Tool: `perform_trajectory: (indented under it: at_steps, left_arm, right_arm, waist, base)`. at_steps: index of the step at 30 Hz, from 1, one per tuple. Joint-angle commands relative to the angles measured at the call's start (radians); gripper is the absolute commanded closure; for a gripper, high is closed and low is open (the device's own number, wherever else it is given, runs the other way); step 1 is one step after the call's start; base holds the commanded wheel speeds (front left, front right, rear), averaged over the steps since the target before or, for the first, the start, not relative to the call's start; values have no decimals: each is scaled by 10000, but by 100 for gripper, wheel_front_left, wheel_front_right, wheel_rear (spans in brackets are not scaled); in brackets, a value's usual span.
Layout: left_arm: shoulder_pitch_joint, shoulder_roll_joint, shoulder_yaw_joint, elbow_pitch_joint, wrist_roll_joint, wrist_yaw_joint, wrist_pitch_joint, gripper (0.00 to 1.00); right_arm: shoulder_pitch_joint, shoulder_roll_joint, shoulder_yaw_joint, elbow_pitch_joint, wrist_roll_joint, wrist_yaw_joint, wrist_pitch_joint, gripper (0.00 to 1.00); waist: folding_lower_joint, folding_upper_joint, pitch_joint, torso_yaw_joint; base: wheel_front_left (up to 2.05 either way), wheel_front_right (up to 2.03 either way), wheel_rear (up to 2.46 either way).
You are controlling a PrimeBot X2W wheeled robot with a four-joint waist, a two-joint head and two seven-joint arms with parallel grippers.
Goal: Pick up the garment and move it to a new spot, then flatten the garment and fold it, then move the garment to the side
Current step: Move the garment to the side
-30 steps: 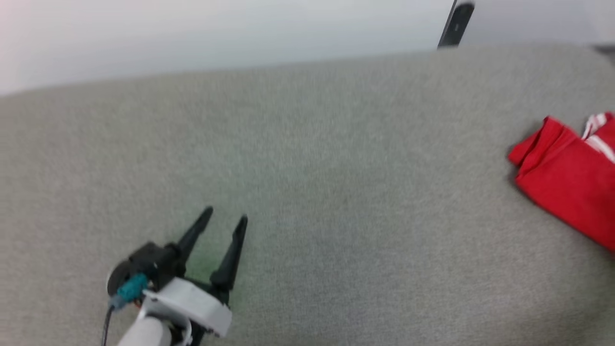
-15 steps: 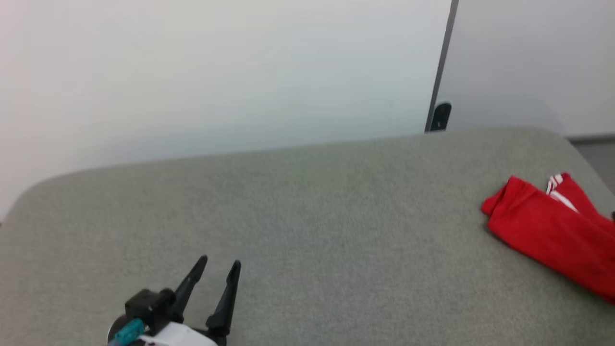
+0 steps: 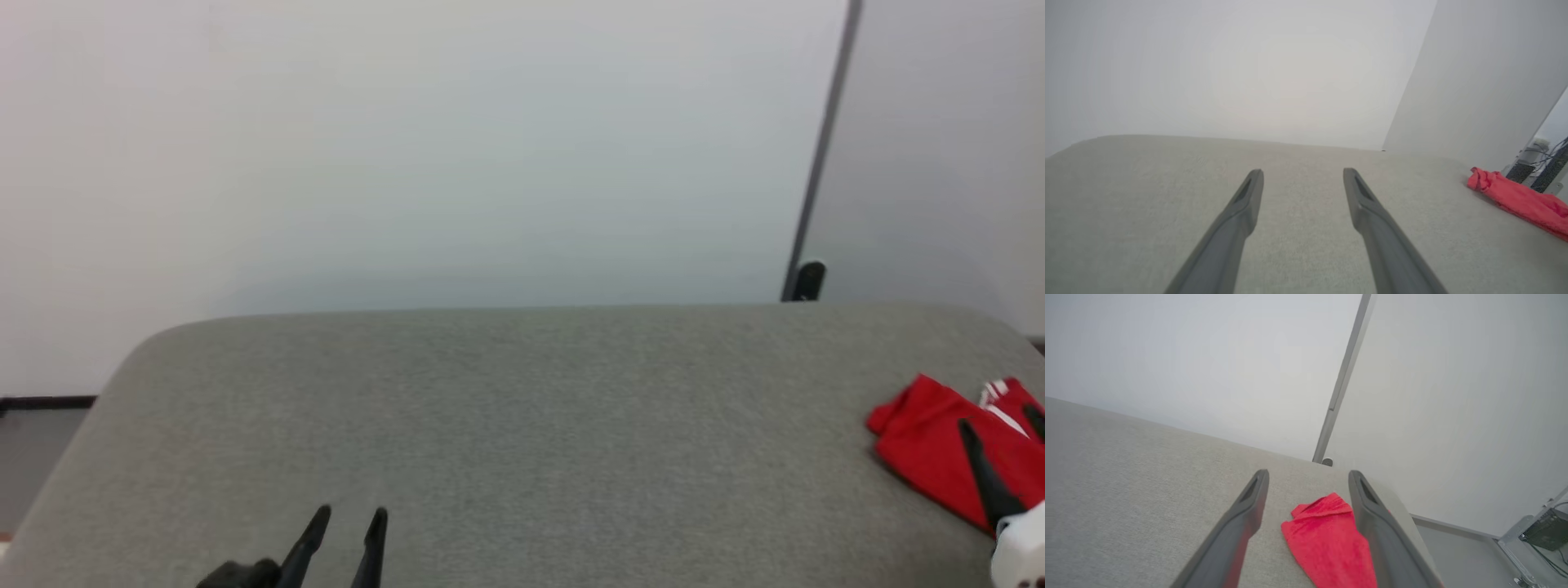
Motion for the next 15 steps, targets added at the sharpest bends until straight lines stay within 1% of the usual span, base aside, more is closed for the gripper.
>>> perform_trajectory:
  at_steps: [1,5,8,12,15]
  left_arm:
    - [191,-4,86,12,117,0,7,0]
    - [523,-37,394,-65,386,0,9,0]
    - [702,-89,585,-202,569,0,7,0]
    - [957,-176,839,-386,716,0,9,0]
    - [1016,-184,916,-418,758,0,9,0]
  right_arm:
    - [346,204,-296,-172,-270,-9,-164,0]
    - [1190,1048,-1201,-757,-980,-9,-327,0]
    - [1866,1727,-1991,-1257,-1251,-9,-349,0]
    - [2823,2531,-2570,-2096,-1733,-9,-360,0]
    - [3411,3073,-2759,-2648,-2012,-9,-365,0]
  waist:
    - [0,0,-249,392]
    - [0,0,-373,632]
    - [0,0,-474,783]
    - [0,0,-589,846]
    - [0,0,-675,827]
  base:
    - [0,0,0]
    - [0,0,0]
    - [0,0,0]
    - [0,0,0]
    - [0,0,0]
